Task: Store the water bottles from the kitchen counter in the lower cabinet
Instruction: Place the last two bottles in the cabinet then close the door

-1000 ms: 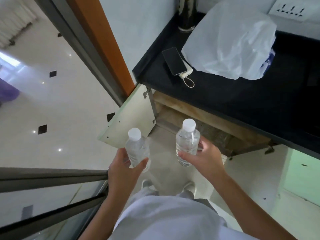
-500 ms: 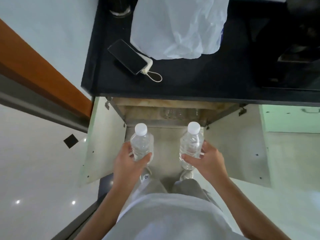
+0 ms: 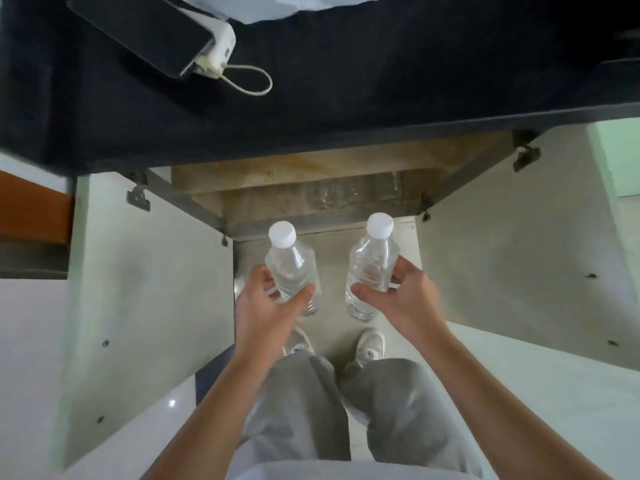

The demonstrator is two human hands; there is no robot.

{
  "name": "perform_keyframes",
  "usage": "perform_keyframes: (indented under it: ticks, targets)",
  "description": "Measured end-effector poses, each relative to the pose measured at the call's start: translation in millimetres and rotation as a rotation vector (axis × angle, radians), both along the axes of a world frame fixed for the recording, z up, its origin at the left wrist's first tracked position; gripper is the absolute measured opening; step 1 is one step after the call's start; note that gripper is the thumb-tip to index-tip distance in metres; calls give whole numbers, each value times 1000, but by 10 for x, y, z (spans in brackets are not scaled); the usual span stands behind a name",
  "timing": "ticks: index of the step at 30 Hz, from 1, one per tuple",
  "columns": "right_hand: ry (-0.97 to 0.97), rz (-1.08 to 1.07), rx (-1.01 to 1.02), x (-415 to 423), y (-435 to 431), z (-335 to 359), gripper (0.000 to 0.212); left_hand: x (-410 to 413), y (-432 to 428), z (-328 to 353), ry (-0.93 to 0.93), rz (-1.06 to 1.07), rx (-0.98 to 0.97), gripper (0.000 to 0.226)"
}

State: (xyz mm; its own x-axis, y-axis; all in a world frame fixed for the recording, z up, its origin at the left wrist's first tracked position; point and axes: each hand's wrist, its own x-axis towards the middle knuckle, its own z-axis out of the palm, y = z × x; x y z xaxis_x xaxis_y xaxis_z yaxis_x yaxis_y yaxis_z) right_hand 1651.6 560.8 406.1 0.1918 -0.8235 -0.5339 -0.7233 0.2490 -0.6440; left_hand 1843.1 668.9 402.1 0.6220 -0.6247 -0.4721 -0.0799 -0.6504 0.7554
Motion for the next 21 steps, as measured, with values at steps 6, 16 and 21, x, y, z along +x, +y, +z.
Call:
perform_keyframes:
  ticks: [6,16,21]
  targets:
    - [-76,-11,-49,105,-442,-1333,48,25,-376,-1351,7,-10,-31,53]
    - [-156,-39,-142,26,-1055,-3254,41,237,-1015,-3228,-70,-134,-85,51]
    - [-234,18,-261,193,-1568,-3674,43,447,-1499,-3849,-80,-110,-186,51]
